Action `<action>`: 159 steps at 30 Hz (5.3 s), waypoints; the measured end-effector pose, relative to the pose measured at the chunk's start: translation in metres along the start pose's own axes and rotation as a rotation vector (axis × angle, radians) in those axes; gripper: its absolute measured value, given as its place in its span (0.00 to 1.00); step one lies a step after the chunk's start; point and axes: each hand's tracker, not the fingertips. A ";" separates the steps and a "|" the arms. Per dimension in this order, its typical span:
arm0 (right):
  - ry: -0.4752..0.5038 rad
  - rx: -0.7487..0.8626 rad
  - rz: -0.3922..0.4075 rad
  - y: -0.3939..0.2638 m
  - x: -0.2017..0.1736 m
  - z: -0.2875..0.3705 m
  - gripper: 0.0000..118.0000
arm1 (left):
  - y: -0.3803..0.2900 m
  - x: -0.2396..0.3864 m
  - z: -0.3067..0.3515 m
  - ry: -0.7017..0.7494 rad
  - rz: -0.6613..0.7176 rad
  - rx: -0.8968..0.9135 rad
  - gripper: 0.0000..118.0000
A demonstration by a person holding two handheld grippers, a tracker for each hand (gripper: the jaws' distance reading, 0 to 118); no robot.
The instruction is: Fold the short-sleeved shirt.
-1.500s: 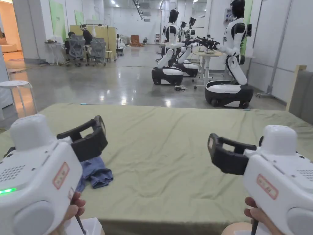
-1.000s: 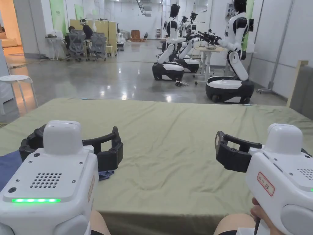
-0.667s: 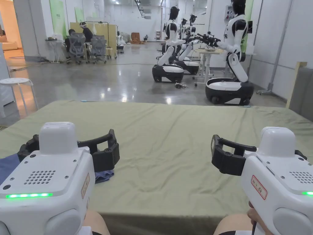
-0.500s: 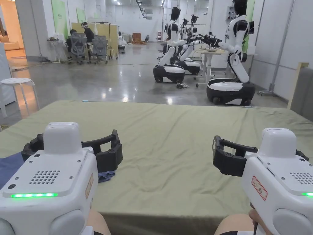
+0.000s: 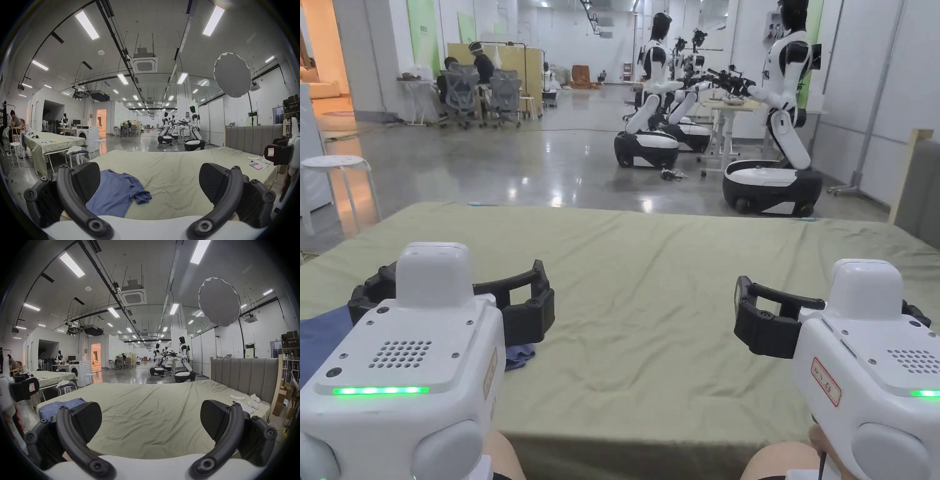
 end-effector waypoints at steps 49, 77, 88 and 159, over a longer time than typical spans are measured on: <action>0.603 -0.213 -0.026 -0.040 -0.206 -0.165 0.00 | -0.054 -0.174 -0.099 0.357 -0.105 -0.304 0.00; 0.317 -0.363 -0.029 -0.094 -0.062 -0.238 0.00 | -0.219 -0.126 -0.467 0.099 0.005 -0.979 0.39; 0.267 -0.281 -0.037 -0.065 -0.014 -0.209 0.00 | -0.086 -0.087 -0.433 -0.048 0.067 -0.777 0.03; 0.238 -0.323 0.088 -0.062 -0.024 -0.187 0.00 | -0.180 -0.114 -0.334 0.105 0.051 -0.744 0.97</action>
